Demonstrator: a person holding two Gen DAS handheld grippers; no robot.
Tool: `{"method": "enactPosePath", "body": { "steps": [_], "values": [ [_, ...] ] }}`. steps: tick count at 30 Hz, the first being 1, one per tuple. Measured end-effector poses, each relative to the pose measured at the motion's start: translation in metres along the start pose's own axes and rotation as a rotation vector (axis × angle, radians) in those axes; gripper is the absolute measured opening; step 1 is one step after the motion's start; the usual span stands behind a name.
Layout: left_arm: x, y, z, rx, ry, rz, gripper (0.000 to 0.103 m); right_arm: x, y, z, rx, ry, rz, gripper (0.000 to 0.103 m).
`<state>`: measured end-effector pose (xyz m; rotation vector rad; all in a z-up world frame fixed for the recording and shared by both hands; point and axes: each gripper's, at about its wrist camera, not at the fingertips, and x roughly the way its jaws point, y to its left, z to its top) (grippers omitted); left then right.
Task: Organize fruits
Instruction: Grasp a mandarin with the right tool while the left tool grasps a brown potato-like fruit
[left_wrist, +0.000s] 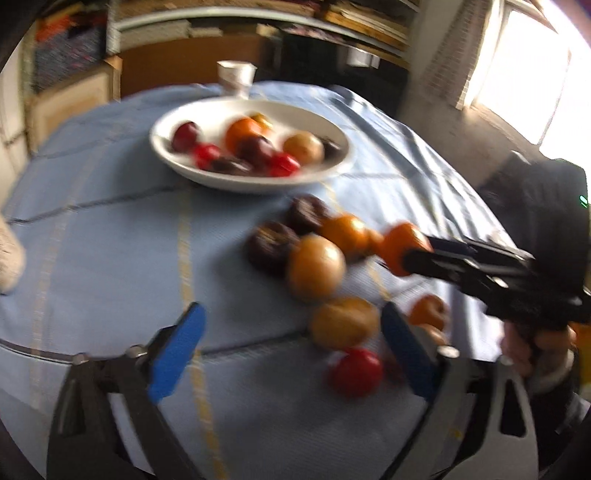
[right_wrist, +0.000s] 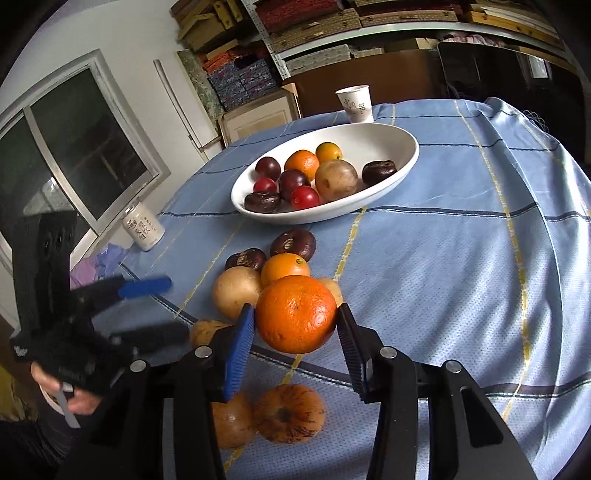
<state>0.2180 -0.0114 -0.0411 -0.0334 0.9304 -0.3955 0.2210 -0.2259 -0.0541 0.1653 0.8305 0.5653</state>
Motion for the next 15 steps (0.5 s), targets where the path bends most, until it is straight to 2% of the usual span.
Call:
{"method": "enactPosePath", "body": {
  "steps": [1,3,14,15],
  "values": [
    [0.004,-0.002,-0.002,-0.003,0.024,-0.026,0.074,0.000,0.000,0.000,0.003,0.000,0.000,0.046],
    [0.009,-0.005,-0.005,-0.005,0.045,-0.026,0.071,-0.001,0.000,0.000,0.003,-0.002,-0.001,0.046],
    [0.023,-0.011,-0.005,-0.043,0.089,-0.112,0.069,-0.004,0.005,-0.001,-0.007,-0.012,0.004,0.046],
    [0.024,-0.012,-0.005,-0.042,0.094,-0.116,0.065,-0.004,0.004,0.000,-0.006,-0.012,0.003,0.046]
  ]
}}
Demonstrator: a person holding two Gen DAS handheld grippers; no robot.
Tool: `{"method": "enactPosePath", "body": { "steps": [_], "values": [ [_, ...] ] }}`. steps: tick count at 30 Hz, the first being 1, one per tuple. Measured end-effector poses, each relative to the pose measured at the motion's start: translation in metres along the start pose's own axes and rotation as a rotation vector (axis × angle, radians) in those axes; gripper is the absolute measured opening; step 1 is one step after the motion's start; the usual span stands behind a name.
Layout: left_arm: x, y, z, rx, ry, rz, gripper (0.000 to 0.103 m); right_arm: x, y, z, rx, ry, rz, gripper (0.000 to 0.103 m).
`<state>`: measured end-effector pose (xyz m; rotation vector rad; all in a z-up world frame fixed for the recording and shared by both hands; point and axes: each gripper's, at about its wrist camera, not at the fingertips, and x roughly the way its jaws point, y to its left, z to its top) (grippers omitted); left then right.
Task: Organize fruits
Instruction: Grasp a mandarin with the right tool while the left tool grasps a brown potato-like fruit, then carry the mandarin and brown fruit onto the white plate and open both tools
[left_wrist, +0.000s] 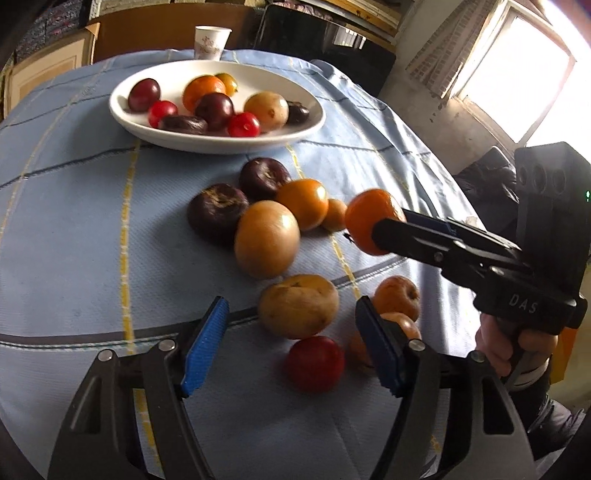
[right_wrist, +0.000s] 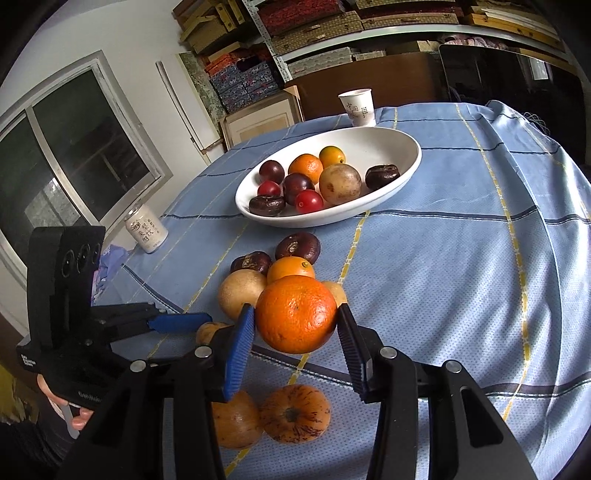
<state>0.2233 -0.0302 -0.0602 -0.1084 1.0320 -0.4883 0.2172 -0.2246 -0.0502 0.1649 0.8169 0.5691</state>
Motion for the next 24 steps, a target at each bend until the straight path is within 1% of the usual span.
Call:
{"method": "enactPosePath", "body": {
  "steps": [1,3,5,7,14,21,24],
  "values": [
    [0.002,-0.002,0.000,0.004,0.010,-0.011,0.056,0.000,0.000,0.000,0.002,0.000,-0.001,0.046],
    [0.005,-0.004,-0.002,0.011,0.016,-0.012,0.053,0.000,0.000,0.000,0.002,-0.002,-0.003,0.046],
    [0.006,-0.007,-0.002,0.024,0.009,0.004,0.051,-0.001,0.000,0.000,0.001,-0.002,-0.003,0.046],
    [0.004,-0.007,-0.002,0.031,-0.004,0.014,0.044,-0.001,0.000,0.000,-0.001,-0.002,-0.005,0.046],
    [0.002,-0.008,-0.003,0.038,-0.010,0.009,0.044,-0.002,0.000,0.000,-0.007,-0.005,-0.014,0.046],
    [-0.015,-0.008,-0.003,0.051,-0.068,0.004,0.044,-0.002,-0.001,0.001,-0.005,-0.010,-0.013,0.046],
    [-0.017,-0.006,-0.001,0.042,-0.077,0.002,0.044,-0.003,-0.001,0.001,-0.005,-0.011,-0.013,0.046]
  ]
}}
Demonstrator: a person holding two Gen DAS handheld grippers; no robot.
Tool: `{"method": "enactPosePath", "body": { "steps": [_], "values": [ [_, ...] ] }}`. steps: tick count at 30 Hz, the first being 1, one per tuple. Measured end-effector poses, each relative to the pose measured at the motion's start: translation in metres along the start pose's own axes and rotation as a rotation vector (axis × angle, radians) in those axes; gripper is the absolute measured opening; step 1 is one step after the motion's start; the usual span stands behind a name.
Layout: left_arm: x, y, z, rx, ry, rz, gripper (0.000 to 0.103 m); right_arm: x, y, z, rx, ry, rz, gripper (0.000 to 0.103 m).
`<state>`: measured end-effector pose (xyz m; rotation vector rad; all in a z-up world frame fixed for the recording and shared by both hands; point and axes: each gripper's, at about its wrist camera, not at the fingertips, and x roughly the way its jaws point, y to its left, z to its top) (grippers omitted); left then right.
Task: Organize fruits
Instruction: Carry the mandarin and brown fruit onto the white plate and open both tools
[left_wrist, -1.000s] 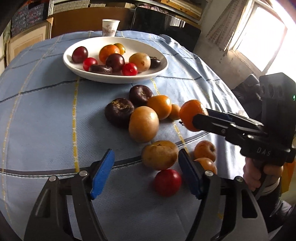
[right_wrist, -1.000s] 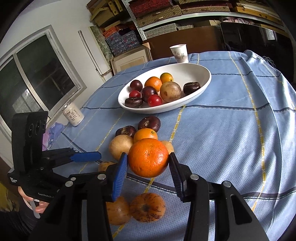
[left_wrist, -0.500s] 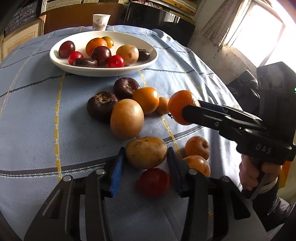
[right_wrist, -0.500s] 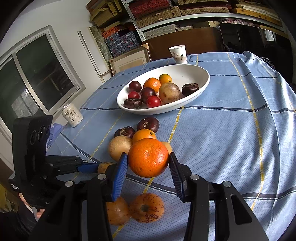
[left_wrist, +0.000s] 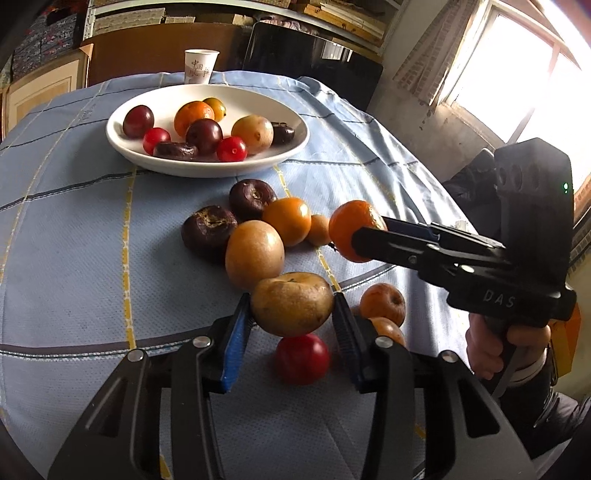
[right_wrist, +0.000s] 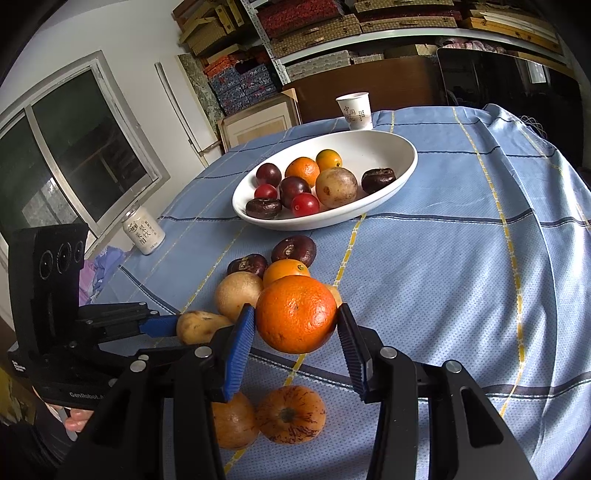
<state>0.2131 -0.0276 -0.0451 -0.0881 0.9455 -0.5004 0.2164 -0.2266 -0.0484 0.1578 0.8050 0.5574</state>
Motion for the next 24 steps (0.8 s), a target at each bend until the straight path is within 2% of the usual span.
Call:
{"method": "enactPosePath", "body": {
  "steps": [3,7,9,11,14,18,23,24],
  "values": [
    [-0.002,0.001,0.002,-0.001,-0.016,0.010,0.044,-0.002,0.000,0.001,0.000,-0.017,0.003,0.046],
    [-0.012,0.002,0.018,0.007,-0.103,0.049,0.044,-0.006,0.000,0.019,0.000,-0.092,0.026,0.046],
    [-0.016,0.007,0.037,0.005,-0.164,0.107,0.044,-0.001,-0.003,0.034,0.005,-0.130,0.011,0.046],
    [-0.017,0.018,0.053,-0.026,-0.189,0.116,0.043,0.010,-0.009,0.056,0.006,-0.163,-0.018,0.046],
    [-0.014,0.040,0.082,-0.075,-0.228,0.169,0.043,0.027,-0.023,0.081,0.054,-0.187,-0.028,0.046],
    [0.005,0.065,0.118,-0.110,-0.238,0.234,0.043,0.055,-0.038,0.106,0.086,-0.201,-0.052,0.046],
    [0.033,0.084,0.142,-0.134,-0.196,0.261,0.044,0.086,-0.049,0.120,0.096,-0.175,-0.050,0.048],
    [0.036,0.087,0.144,-0.142,-0.190,0.266,0.051,0.087,-0.050,0.121,0.102,-0.174,-0.038,0.050]
  ]
}}
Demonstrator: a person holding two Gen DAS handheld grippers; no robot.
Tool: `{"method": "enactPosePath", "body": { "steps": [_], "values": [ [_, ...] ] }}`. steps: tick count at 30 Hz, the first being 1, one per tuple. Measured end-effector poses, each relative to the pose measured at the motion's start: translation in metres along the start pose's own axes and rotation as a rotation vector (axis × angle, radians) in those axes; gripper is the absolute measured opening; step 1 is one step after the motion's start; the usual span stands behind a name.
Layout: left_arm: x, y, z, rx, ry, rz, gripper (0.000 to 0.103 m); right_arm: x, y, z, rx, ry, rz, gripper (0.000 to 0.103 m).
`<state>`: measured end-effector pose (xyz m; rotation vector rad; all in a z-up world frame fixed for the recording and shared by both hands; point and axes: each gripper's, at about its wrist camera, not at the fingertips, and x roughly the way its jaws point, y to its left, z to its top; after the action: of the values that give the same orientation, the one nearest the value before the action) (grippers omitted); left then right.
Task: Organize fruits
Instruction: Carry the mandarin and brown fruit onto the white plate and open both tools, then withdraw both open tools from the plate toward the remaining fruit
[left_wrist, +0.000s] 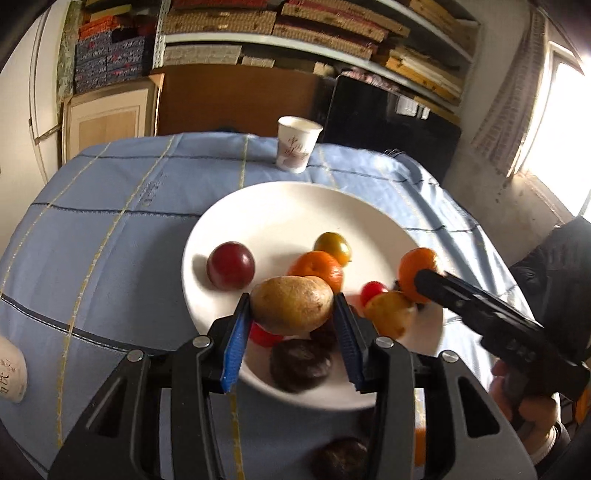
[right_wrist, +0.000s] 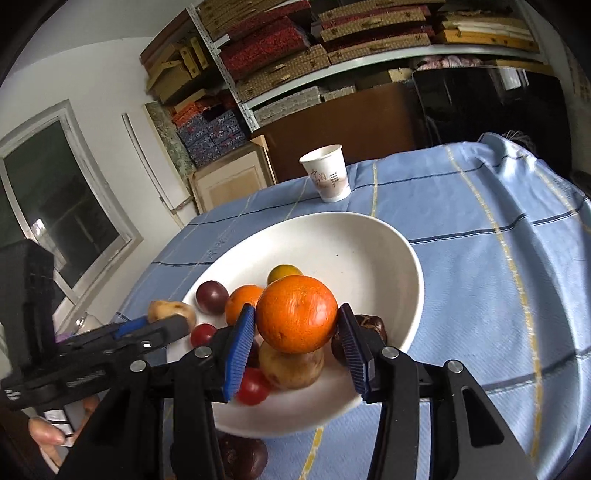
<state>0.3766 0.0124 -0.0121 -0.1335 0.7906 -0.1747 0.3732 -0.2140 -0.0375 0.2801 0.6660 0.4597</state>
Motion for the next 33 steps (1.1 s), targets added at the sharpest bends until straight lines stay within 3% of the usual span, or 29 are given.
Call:
{"method": "enactPosePath", "body": {
  "steps": [1,3,7,10,15,18,20,24,28,33],
  "values": [
    [0.000,0.002,0.001,-0.010,0.002,-0.002,0.068,0.000,-0.001,0.001,0.006,0.007,0.016,0.051],
    [-0.007,0.002,0.001,-0.023,-0.019,-0.009,0.086,-0.008,-0.001,0.003,0.018,0.006,0.047,0.052],
    [-0.046,0.000,-0.005,-0.022,-0.080,-0.037,0.096,-0.036,0.006,0.005,0.010,-0.028,0.086,0.054],
    [-0.068,-0.001,-0.023,-0.032,-0.103,-0.060,0.097,-0.056,0.012,-0.005,-0.023,-0.032,0.096,0.056],
    [-0.080,-0.003,-0.069,0.005,-0.059,-0.041,0.097,-0.084,0.018,-0.041,-0.083,0.016,0.134,0.056],
    [-0.090,-0.012,-0.095,0.064,-0.036,-0.050,0.097,-0.100,0.023,-0.061,-0.113,0.053,0.168,0.056],
    [-0.106,-0.024,-0.109,0.142,-0.070,-0.044,0.097,-0.115,0.031,-0.074,-0.198,0.059,0.180,0.056],
    [-0.127,-0.039,-0.130,0.247,-0.130,-0.033,0.097,-0.134,0.033,-0.090,-0.290,0.074,0.182,0.056],
    [-0.128,-0.046,-0.146,0.295,-0.101,-0.047,0.097,-0.144,0.028,-0.108,-0.337,0.140,0.187,0.056],
    [-0.126,-0.050,-0.152,0.323,-0.091,-0.029,0.097,-0.150,0.040,-0.119,-0.439,0.160,0.187,0.056]
  ]
}}
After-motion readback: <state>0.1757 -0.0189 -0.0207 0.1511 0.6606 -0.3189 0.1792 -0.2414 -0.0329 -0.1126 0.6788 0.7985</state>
